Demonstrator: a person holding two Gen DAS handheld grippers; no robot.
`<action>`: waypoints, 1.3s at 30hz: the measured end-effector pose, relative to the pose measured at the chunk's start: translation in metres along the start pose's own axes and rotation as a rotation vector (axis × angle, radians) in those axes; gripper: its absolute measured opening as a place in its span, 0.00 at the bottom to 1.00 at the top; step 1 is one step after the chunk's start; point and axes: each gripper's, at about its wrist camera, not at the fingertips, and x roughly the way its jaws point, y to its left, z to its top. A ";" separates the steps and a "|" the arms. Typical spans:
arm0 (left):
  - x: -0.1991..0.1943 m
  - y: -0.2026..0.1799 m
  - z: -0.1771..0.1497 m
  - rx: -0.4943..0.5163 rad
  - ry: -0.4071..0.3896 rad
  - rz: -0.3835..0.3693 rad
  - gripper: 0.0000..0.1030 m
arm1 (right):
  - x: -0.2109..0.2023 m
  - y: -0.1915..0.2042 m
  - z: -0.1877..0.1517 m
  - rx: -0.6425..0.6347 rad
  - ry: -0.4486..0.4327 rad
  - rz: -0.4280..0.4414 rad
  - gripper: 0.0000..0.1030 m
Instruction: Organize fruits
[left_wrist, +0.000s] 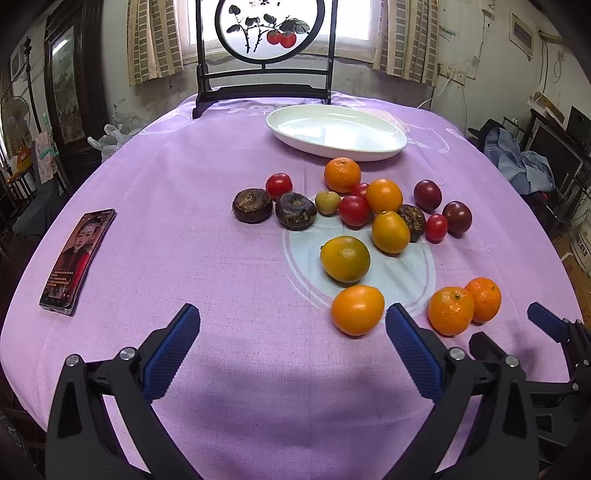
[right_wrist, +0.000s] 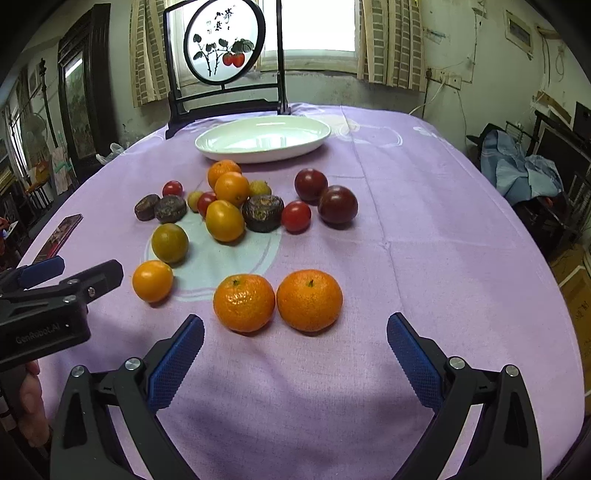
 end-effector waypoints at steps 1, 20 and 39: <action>0.000 0.000 0.000 0.000 -0.001 0.001 0.96 | 0.000 0.000 0.000 0.005 0.003 0.013 0.97; 0.003 0.000 -0.002 0.001 0.006 0.007 0.96 | -0.008 0.002 -0.003 -0.008 -0.060 -0.017 0.96; 0.005 0.000 -0.003 -0.001 0.013 0.010 0.96 | -0.007 0.007 -0.006 -0.022 -0.043 0.028 0.96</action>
